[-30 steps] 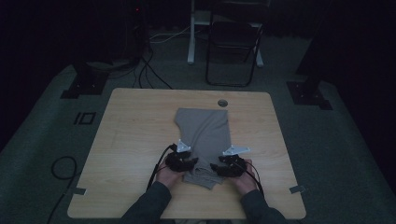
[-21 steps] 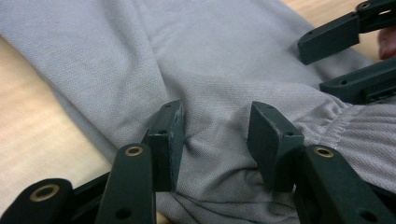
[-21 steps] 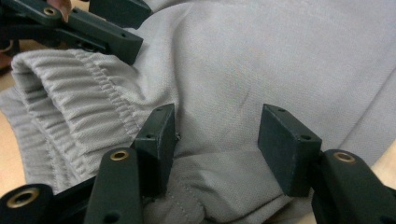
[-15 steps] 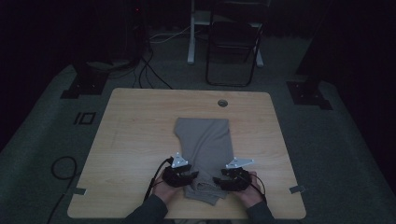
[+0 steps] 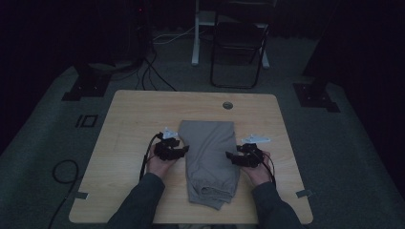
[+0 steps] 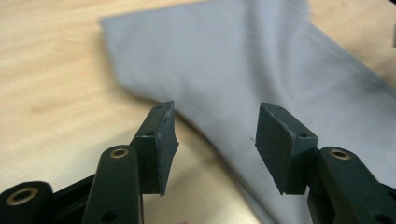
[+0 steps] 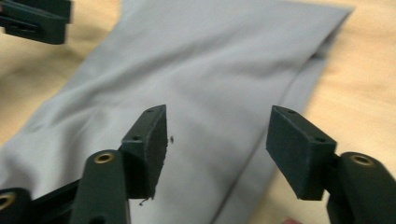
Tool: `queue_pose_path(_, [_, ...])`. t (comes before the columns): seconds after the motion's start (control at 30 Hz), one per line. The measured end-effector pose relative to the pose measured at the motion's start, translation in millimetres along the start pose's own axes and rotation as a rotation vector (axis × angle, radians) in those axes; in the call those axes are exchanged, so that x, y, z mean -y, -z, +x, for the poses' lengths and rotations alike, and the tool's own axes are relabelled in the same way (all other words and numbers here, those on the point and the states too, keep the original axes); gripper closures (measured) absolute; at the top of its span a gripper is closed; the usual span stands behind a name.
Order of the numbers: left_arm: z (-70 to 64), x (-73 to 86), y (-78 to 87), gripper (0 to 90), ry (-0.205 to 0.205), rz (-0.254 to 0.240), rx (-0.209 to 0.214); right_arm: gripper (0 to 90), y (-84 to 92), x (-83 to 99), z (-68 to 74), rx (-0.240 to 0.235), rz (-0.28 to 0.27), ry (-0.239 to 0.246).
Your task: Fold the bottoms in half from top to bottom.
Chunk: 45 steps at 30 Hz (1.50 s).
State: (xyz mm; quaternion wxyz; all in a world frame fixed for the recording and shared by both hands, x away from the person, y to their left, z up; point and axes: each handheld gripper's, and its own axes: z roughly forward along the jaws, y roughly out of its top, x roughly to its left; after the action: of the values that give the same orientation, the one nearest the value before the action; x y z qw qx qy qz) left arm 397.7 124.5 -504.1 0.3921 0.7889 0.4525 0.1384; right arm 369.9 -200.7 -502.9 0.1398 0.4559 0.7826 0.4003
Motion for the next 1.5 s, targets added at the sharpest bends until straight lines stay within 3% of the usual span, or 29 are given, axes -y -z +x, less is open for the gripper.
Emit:
queue_pose_path(0.27, [30.0, -30.1, -28.3, 43.8, 0.065, 0.025, -0.117, 50.8, -22.9, -30.1, -29.6, 0.069, -0.043, -0.063])
queue_pose_path(0.37, [36.8, -35.8, -39.5, 43.3, 0.098, 0.041, -0.144, 51.8, -36.0, -38.0, -39.8, 0.097, -0.03, -0.087])
queue_pose_path(0.53, [43.8, -40.5, -55.4, 42.5, 0.115, 0.08, -0.185, 50.9, -56.8, -50.0, -51.0, 0.137, 0.001, -0.113])
queue_pose_path(0.67, [52.2, -42.2, -64.9, 39.5, 0.146, 0.111, -0.187, 46.1, -70.2, -55.9, -61.7, 0.154, 0.024, -0.166])
queue_pose_path(0.73, [56.8, -42.5, -68.2, 38.2, 0.169, 0.123, -0.184, 43.7, -75.9, -56.7, -67.4, 0.126, 0.027, -0.177])
queue_pose_path(0.83, [60.4, -41.4, -72.6, 37.2, 0.187, 0.122, -0.19, 43.0, -84.3, -57.7, -72.2, 0.134, 0.054, -0.21])
queue_pose_path(1.07, [55.1, -42.5, -75.5, 37.3, 0.172, 0.12, -0.165, 42.8, -98.2, -59.8, -74.6, 0.154, 0.071, -0.267])
queue_pose_path(1.2, [49.2, -42.8, -77.9, 39.6, 0.161, 0.114, -0.16, 44.7, -103.3, -63.4, -72.8, 0.18, 0.092, -0.267])
queue_pose_path(1.27, [45.0, -42.9, -79.5, 44.9, 0.148, 0.11, -0.154, 48.1, -105.1, -64.3, -70.1, 0.197, 0.098, -0.24])
queue_pose_path(1.37, [38.0, -43.2, -81.5, 56.3, 0.121, 0.112, -0.155, 60.9, -107.1, -65.5, -65.1, 0.211, 0.108, -0.203])
queue_pose_path(1.43, [35.4, -43.3, -82.2, 67.4, 0.127, 0.113, -0.134, 70.6, -107.4, -66.5, -63.1, 0.217, 0.121, -0.202])
queue_pose_path(1.5, [35.4, -43.6, -82.3, 76.2, 0.144, 0.117, -0.107, 78.9, -106.5, -67.4, -63.7, 0.192, 0.138, -0.223])
